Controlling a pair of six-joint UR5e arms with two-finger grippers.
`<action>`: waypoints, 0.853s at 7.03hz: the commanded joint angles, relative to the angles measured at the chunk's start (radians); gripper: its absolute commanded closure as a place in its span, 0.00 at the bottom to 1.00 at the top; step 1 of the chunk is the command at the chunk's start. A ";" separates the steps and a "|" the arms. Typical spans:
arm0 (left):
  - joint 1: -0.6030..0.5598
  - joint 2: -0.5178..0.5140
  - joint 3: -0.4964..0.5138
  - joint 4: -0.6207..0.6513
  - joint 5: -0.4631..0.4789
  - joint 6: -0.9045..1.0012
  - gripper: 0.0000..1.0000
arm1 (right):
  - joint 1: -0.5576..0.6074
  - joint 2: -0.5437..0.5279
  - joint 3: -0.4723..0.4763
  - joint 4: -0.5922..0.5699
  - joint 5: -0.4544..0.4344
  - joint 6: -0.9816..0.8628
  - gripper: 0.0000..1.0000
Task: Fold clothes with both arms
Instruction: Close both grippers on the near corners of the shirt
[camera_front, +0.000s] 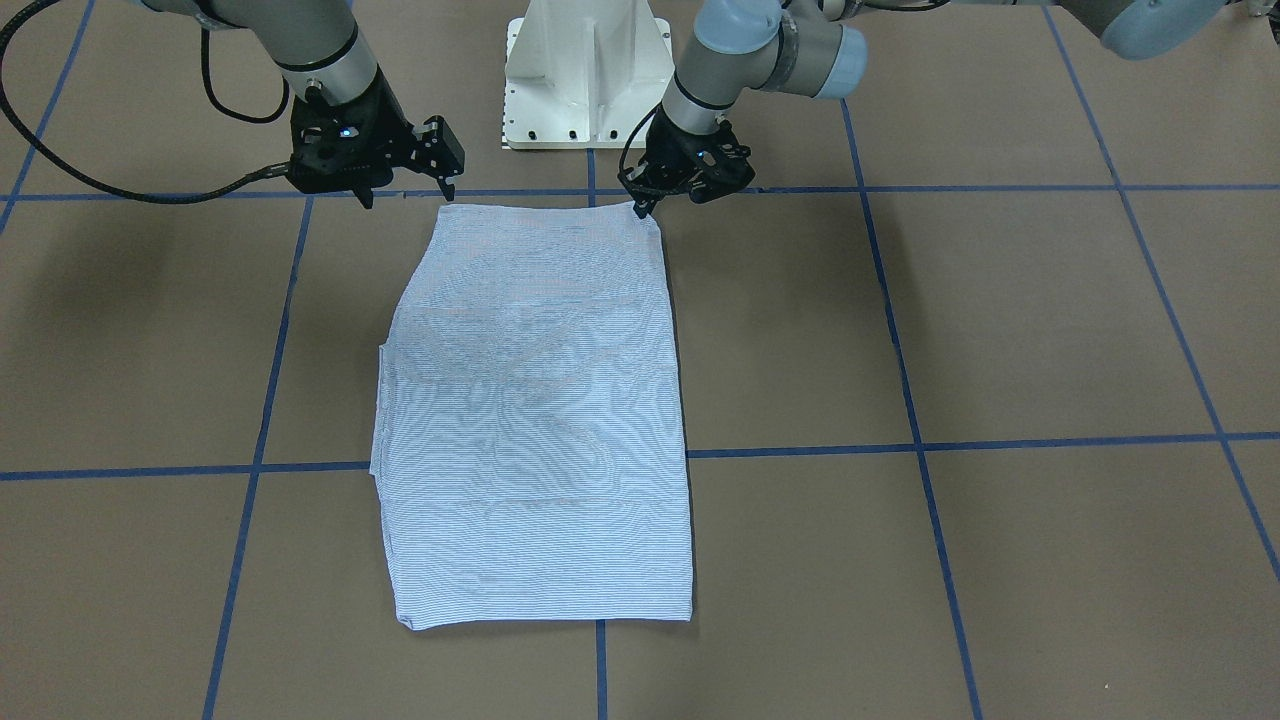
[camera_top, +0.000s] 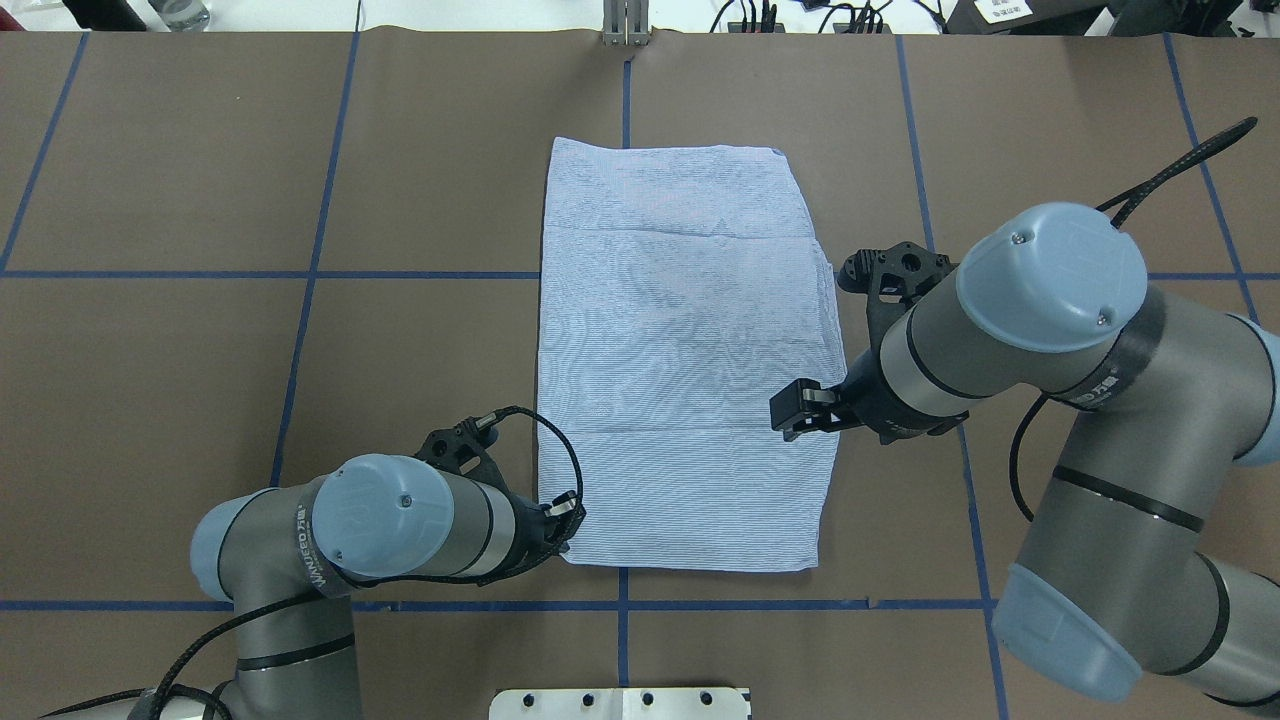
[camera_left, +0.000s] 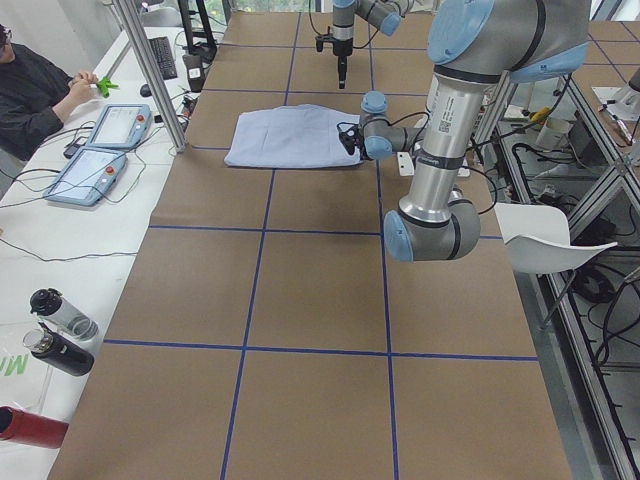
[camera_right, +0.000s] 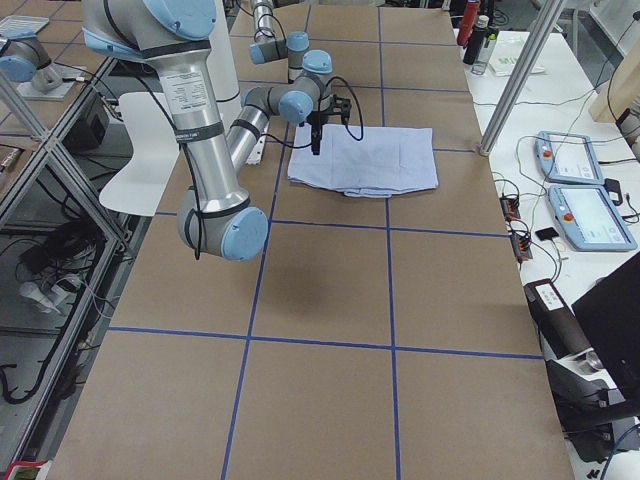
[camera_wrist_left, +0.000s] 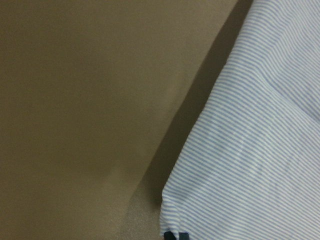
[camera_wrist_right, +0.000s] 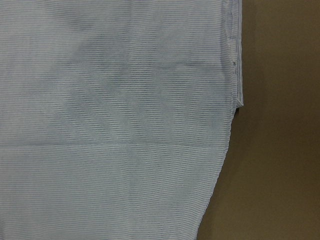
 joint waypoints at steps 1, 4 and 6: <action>-0.008 0.000 -0.001 0.000 0.000 0.000 1.00 | -0.135 0.026 -0.012 0.000 -0.155 0.205 0.00; -0.009 0.000 0.001 0.000 -0.002 0.000 1.00 | -0.161 0.072 -0.129 0.000 -0.170 0.352 0.00; -0.008 0.000 0.004 0.000 -0.002 0.000 1.00 | -0.180 0.067 -0.146 -0.002 -0.167 0.447 0.00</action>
